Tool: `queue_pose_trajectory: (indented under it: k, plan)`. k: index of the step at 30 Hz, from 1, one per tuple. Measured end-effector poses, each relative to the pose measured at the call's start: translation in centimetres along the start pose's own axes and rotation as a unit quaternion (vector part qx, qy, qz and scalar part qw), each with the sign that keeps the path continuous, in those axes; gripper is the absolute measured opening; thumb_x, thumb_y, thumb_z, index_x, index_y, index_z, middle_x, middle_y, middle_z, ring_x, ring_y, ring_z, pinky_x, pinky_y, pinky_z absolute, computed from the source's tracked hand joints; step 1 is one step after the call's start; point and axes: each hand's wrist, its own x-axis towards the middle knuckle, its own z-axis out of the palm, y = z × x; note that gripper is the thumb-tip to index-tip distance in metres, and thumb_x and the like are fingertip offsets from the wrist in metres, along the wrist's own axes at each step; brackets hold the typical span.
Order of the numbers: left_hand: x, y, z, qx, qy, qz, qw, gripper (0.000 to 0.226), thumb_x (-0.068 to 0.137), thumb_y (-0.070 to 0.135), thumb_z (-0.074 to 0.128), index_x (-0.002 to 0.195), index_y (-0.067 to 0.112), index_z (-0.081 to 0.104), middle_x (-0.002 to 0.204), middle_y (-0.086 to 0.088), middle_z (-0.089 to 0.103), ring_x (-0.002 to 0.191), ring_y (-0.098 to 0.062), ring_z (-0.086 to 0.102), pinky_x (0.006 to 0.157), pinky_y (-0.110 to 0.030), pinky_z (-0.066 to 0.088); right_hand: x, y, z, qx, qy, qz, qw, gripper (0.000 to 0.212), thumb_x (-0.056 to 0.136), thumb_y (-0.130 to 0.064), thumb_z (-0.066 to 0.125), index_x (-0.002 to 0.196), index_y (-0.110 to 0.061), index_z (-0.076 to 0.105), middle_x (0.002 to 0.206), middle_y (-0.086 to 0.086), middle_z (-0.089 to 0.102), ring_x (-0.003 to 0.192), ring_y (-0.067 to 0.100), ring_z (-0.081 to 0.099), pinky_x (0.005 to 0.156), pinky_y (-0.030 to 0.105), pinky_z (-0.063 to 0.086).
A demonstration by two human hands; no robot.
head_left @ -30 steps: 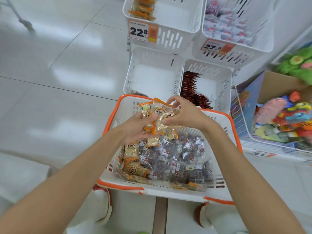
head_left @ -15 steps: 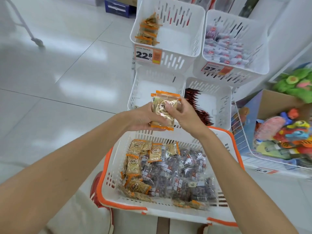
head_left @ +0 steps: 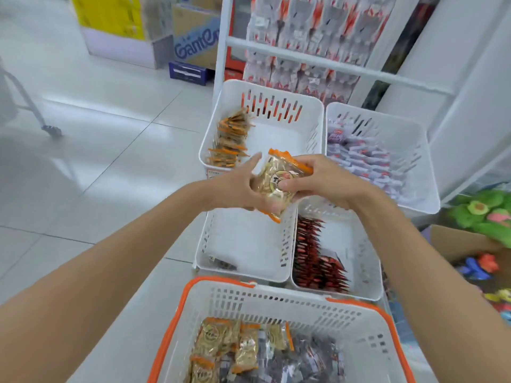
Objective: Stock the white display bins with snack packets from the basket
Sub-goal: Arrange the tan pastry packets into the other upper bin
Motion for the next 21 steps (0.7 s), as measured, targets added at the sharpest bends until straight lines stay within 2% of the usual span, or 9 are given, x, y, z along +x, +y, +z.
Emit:
queue_pose_trajectory:
  k: [1,3,5,7,10,13,16,19,21]
  plan:
    - [0.6,0.2,-1.3,0.009,0.068,0.017,0.997,0.128,0.051,0.048,0.088,0.153,0.033,0.013,0.116,0.007,0.063,0.107,-0.007,0.063,0.088,-0.028,0.054,1.1,-0.5,-0.9,0.010,0.050,-0.017,0.999,0.024,0.083,-0.005,0.073,0.105,-0.010,0.067,0.092,0.005,0.073,0.081,0.015,0.070,0.078,0.030,0.060]
    - [1.9,-0.6,-4.1,0.074,0.227,0.071,0.968,0.118,0.047,0.060,0.084,0.149,0.032,0.031,0.116,0.010,0.060,0.112,-0.004,0.057,0.093,-0.025,0.049,3.6,-0.5,-2.6,0.027,0.153,-0.061,0.986,0.025,0.083,-0.006,0.074,0.105,-0.017,0.066,0.093,0.001,0.071,0.080,0.013,0.069,0.074,0.028,0.059]
    - [3.1,-2.3,-6.3,0.218,0.332,0.072,0.915,0.103,0.045,0.077,0.070,0.137,0.038,0.046,0.123,0.011,0.059,0.120,-0.011,0.052,0.101,-0.038,0.044,6.6,0.5,-3.5,-0.059,0.217,-0.088,0.970,0.032,0.083,-0.010,0.075,0.112,-0.019,0.063,0.096,-0.005,0.069,0.082,0.008,0.066,0.075,0.024,0.056]
    - [4.0,-4.2,-7.0,0.330,0.329,0.025,0.884,0.105,0.041,0.089,0.052,0.135,0.042,0.046,0.143,0.012,0.046,0.138,-0.017,0.034,0.111,-0.048,0.030,9.5,1.7,-3.0,-0.197,0.208,-0.089,0.954,0.040,0.082,-0.014,0.076,0.120,-0.018,0.061,0.104,-0.005,0.067,0.088,0.007,0.062,0.081,0.022,0.051]
    - [4.9,-6.3,-6.6,0.376,0.309,0.032,0.873,0.117,0.040,0.104,0.029,0.137,0.041,0.045,0.155,0.007,0.032,0.148,-0.020,0.012,0.114,-0.053,0.021,13.0,4.0,-1.4,-0.291,0.084,-0.063,0.951,0.037,0.081,-0.017,0.077,0.116,-0.017,0.065,0.111,0.002,0.068,0.102,0.019,0.063,0.092,0.037,0.051]
    - [5.3,-7.4,-6.4,0.380,0.329,0.063,0.863,0.115,0.046,0.105,0.020,0.136,0.038,0.048,0.153,0.003,0.035,0.148,-0.023,0.013,0.111,-0.056,0.027,13.9,4.1,-0.9,-0.202,-0.095,0.090,0.971,0.045,0.088,-0.036,0.069,0.130,-0.023,0.060,0.129,-0.006,0.060,0.118,0.012,0.056,0.099,0.033,0.047]
    - [5.4,-7.8,-6.4,0.375,0.341,0.081,0.858,0.111,0.051,0.102,0.023,0.136,0.035,0.049,0.149,0.002,0.040,0.148,-0.024,0.014,0.109,-0.058,0.031,13.9,4.0,-2.1,-0.080,-0.191,0.167,0.964,0.045,0.092,-0.051,0.056,0.134,-0.033,0.055,0.143,-0.015,0.046,0.131,0.004,0.041,0.105,0.032,0.039]
    - [5.5,-8.0,-6.4,0.366,0.343,0.091,0.860,0.109,0.054,0.100,0.028,0.135,0.031,0.051,0.146,0.002,0.044,0.148,-0.024,0.014,0.107,-0.058,0.033,14.1,4.1,-1.5,-0.084,-0.153,0.141,0.974,0.038,0.094,-0.036,0.062,0.132,-0.031,0.057,0.143,-0.009,0.047,0.126,0.006,0.050,0.088,0.019,0.046]
    - [5.5,-8.0,-6.3,0.368,0.343,0.096,0.859,0.104,0.055,0.095,0.036,0.135,0.030,0.051,0.145,0.002,0.045,0.148,-0.024,0.013,0.106,-0.059,0.034,14.5,4.6,-0.3,-0.096,-0.107,0.114,0.983,0.042,0.091,-0.023,0.068,0.131,-0.026,0.058,0.142,-0.002,0.050,0.128,0.013,0.051,0.085,0.019,0.048]
